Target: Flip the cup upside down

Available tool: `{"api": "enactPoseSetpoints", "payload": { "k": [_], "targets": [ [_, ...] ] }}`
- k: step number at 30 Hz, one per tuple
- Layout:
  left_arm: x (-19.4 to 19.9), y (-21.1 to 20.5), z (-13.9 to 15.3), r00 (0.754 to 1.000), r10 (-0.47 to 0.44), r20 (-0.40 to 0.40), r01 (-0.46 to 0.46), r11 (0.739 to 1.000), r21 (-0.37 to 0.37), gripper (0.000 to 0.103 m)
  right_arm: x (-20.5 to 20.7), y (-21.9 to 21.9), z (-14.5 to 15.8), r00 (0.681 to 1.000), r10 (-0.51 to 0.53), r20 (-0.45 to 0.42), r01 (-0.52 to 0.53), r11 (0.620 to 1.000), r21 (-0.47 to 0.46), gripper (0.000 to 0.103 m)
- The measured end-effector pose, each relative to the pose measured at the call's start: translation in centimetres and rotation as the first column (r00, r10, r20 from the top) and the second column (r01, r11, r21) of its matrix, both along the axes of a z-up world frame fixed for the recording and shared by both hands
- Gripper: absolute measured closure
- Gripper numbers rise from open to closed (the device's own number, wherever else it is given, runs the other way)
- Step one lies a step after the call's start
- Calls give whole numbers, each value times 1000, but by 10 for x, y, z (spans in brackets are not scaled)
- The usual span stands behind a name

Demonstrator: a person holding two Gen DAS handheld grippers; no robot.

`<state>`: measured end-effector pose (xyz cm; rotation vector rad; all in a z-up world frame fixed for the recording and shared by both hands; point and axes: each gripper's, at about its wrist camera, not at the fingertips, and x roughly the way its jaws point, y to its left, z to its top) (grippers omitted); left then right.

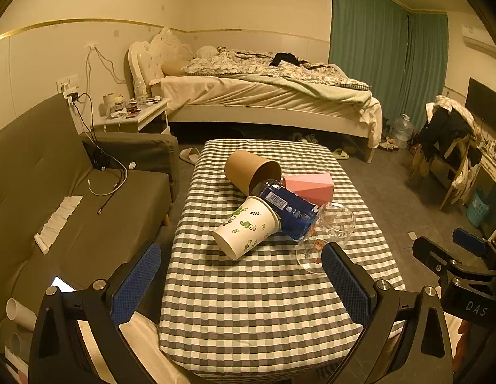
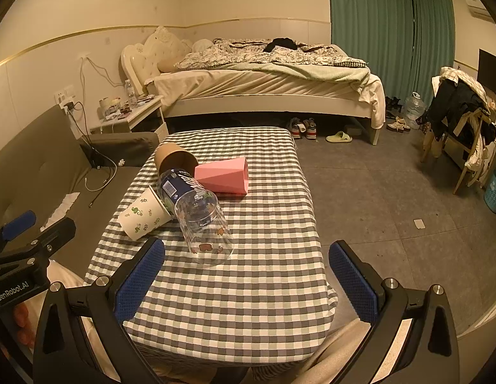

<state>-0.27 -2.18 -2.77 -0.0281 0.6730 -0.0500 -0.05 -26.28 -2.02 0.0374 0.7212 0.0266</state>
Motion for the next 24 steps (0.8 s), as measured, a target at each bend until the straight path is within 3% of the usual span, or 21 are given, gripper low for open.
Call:
{"api": "enactPoseSetpoints", "payload": {
  "k": [24],
  "targets": [
    [1, -1, 0, 1000, -3, 1, 3, 1000, 3, 0, 1, -2, -6, 1000, -5, -17, 5, 1000, -5, 0]
  ]
}}
